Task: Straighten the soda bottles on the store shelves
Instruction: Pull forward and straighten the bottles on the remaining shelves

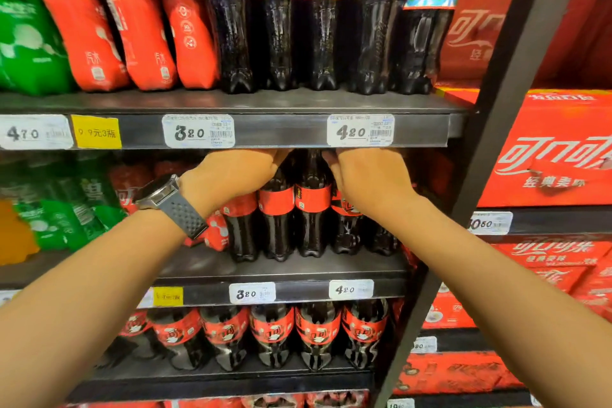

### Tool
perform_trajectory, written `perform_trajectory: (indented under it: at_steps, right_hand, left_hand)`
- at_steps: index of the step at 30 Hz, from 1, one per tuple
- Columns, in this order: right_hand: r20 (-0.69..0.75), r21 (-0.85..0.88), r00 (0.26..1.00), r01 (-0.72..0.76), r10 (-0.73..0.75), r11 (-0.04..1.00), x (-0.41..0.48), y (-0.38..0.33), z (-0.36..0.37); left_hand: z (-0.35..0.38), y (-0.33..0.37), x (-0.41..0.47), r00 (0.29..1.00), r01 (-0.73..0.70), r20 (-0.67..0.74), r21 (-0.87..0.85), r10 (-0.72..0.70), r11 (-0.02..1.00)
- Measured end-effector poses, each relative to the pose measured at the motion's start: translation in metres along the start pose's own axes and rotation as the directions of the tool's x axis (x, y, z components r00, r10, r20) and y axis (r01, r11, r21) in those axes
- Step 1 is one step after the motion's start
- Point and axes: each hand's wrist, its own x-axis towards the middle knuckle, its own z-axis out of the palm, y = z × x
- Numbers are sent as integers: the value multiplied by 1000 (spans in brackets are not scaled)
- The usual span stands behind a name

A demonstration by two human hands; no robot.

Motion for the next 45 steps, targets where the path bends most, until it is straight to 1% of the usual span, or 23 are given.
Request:
perform_trajectory:
  at_steps: [2,3,5,6,8,10,12,14,16,19,22,23,25,27,28,29,30,31,34,38,40,43,45]
  right_hand:
    - [-10,-5,999,32,-32,999,7,-14,6]
    - [7,24,1000,22,-22,999,11,-19,8]
    - [81,35,996,-37,34,999,19,-25,12]
    - [131,20,989,-70,66,997,21,-28,13]
    - [203,-22,973,-103,106,994,24,-33,16]
    - [278,15,953,-128,119,992,25,-35,17]
    - [393,110,908,-203,145,973,28,-30,15]
    - [507,171,846,-284,163,943,30,-20,14]
    - [518,238,839,-326,164,915,30,-14,13]
    - [475,244,867,-297,153,923,33,-13,14]
    - [631,200,751,-400,194,895,36,-14,10]
    - [658,189,730,-397,184,898,37,-15,9]
    - [634,173,762,-305,131,937,34,-15,9]
    - [495,300,864,-263,86,917,34,-16,12]
    - [437,331,893,-269,106,904,33,-18,11]
    - [437,309,891,-279,125,909,34,-18,11]
    - [500,305,853,-338,153,890,34,-19,9]
    - [572,248,805,-352,156,902,34,-20,7]
    - [715,183,680,-407,162,895,32,-16,1]
    - [726,174,676,-360,128,917,35,-10,3]
    - [670,189,735,-303,103,934,36,-12,8]
    - [504,277,861,-237,69,931,34,-19,13]
    - [447,290,894,-173,26,941,34,-33,14]
  left_hand:
    - [2,-14,-8,996,-4,-91,7,4,1000]
    - [2,-16,-9,998,33,-56,-86,-38,996]
    - [3,-20,-7,983,176,105,-315,-150,933]
    - [6,-21,-7,973,221,151,-366,-177,904]
    - [6,-22,-6,980,189,133,-370,-150,909]
    - [7,-23,-3,981,191,102,-467,-163,863]
    - [8,-22,1,961,274,175,-537,-212,798]
    - [12,-20,4,950,308,239,-590,-202,746]
    - [13,-20,3,955,293,226,-625,-192,723]
    - [14,-22,3,959,282,184,-581,-214,764]
    - [12,-17,3,964,264,168,-694,-206,670]
    - [12,-17,2,967,252,150,-677,-206,691]
    - [14,-19,0,968,242,86,-560,-235,793]
    - [13,-20,-1,965,237,37,-554,-261,798]
    - [11,-18,-1,966,236,72,-647,-250,725]
    - [7,-14,2,966,242,136,-764,-218,598]
    - [5,-12,4,965,256,190,-835,-181,487]
    - [4,-10,5,964,261,211,-854,-160,449]
    - [7,-17,-1,968,242,100,-614,-230,751]
    - [9,-14,-2,980,160,-21,-514,-199,843]
    - [9,-13,-3,974,177,-37,-489,-223,854]
    - [10,-22,-14,958,271,40,-434,-283,859]
    - [9,-35,-26,946,310,51,-430,-320,848]
